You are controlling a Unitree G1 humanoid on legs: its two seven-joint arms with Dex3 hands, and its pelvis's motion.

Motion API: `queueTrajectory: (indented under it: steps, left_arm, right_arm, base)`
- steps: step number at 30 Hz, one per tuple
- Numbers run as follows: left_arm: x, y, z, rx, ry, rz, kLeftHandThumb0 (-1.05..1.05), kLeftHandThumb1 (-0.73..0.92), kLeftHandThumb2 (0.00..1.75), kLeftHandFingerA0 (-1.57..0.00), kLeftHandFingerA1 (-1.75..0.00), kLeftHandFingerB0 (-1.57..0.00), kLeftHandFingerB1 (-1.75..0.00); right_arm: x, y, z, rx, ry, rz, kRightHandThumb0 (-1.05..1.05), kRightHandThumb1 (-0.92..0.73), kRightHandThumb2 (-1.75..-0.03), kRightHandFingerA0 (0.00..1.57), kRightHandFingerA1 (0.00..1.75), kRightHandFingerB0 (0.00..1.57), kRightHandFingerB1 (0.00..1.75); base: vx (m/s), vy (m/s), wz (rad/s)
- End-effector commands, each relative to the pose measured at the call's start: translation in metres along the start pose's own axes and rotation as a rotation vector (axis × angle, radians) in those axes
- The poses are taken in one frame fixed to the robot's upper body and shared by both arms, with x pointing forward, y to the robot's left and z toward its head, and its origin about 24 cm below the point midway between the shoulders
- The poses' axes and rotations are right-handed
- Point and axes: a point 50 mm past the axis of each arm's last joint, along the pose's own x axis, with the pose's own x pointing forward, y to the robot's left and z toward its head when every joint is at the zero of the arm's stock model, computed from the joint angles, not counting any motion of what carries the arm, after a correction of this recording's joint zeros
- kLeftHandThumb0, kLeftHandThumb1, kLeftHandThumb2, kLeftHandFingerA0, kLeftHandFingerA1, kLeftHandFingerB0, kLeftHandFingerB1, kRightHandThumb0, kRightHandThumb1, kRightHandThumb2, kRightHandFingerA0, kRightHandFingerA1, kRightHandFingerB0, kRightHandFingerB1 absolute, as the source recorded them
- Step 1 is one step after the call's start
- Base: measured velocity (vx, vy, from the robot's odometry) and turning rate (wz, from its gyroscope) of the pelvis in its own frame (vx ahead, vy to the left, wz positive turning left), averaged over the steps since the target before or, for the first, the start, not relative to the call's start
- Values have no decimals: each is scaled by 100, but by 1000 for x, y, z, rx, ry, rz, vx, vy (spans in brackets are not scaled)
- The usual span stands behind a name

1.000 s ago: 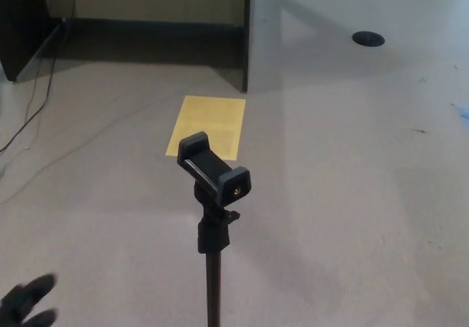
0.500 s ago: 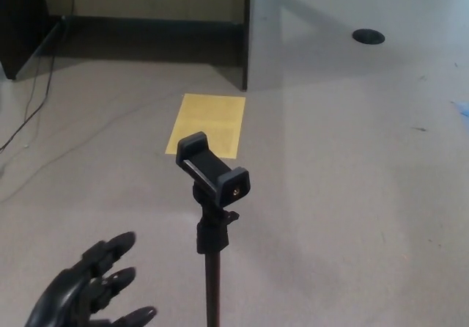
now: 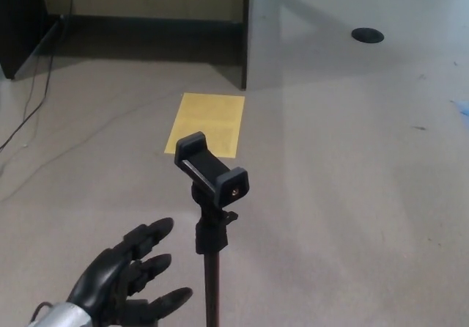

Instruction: There is a tripod standing in front of the robot and the robot extends its left arm to grab it. It lifts the tripod and passes it to a person.

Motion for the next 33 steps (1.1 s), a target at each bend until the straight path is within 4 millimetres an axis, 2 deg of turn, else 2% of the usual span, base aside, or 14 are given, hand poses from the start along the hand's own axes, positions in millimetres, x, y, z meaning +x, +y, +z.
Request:
queueTrajectory:
  steps: [1,4,5,9,12,13,15,20,21,22,24,25,26,33]
  left_arm:
    - [7,-8,1,41,27,-19,-60,38,79,-1,-40,-3,-14]
    - [11,-16,5,56,13,-47,-60,35,75,-6,-37,0,-15]
    - [12,-18,6,60,15,-55,-66,43,56,-7,-30,0,-20]
    - [17,-26,10,76,4,-95,-58,36,76,-2,-34,0,-14]
    - [19,-31,14,91,-7,-128,-57,36,75,-2,-34,0,-14]
    - [20,-34,17,107,-13,-133,-59,43,54,-11,-30,0,-20]
    - [24,-36,25,137,-23,-155,-59,37,75,-2,-39,-5,-11]
    - [27,-41,34,181,-38,-197,-59,37,76,-4,-42,-5,-13]
    - [28,-42,36,193,-46,-203,-59,43,53,-13,-33,0,-20]
    - [30,-42,40,211,-58,-206,-55,35,76,-4,-43,0,-18]
    - [34,-41,47,239,-69,-201,-58,37,74,-5,-41,-6,-12]
    - [36,-41,48,243,-71,-201,-54,41,53,-10,-32,0,-20]
    - [40,-41,49,258,-64,-205,-55,34,72,-5,-38,0,-15]
    - [56,-41,48,289,-21,-180,-59,38,75,-6,-42,-6,-14]
  right_arm:
    - [-4,-6,-8,-19,20,1,-38,-69,-60,74,46,51,37]
    - [-5,-4,-10,-19,21,6,-38,-69,-60,73,45,51,37]
    - [-5,-4,-10,-22,23,8,-38,-69,-61,71,43,52,37]
    - [-4,-3,-10,-33,26,9,-38,-69,-60,71,44,52,37]
    - [-5,-2,-11,-36,28,10,-38,-69,-60,71,44,51,37]
    - [-5,-2,-11,-41,28,7,-38,-68,-62,74,45,52,37]
    - [-4,-2,-10,-36,32,9,-38,-68,-62,72,44,52,37]
    - [-5,-2,-11,-44,26,34,-38,-70,-60,71,46,50,37]
    - [-5,-2,-11,-44,20,38,-39,-69,-60,72,46,51,37]
    - [-5,-3,-10,-40,13,39,-39,-69,-60,71,46,51,37]
    - [-3,-6,-6,-30,-1,29,-38,-69,-60,70,44,51,37]
    - [-3,-6,-6,-27,2,29,-39,-68,-61,67,42,50,37]
    - [-3,-5,-6,-30,1,31,-38,-68,-61,66,42,50,37]
    - [-4,-2,-7,-33,5,33,-40,-70,-61,69,42,50,37]
  base:
    - [0,0,0]
    - [0,0,0]
    - [0,0,0]
    - [0,0,0]
    - [0,0,0]
    - [0,0,0]
    - [0,0,0]
    - [0,0,0]
    - [0,0,0]
    - [0,0,0]
    - [0,0,0]
    - [0,0,0]
    - [0,0,0]
    - [0,0,0]
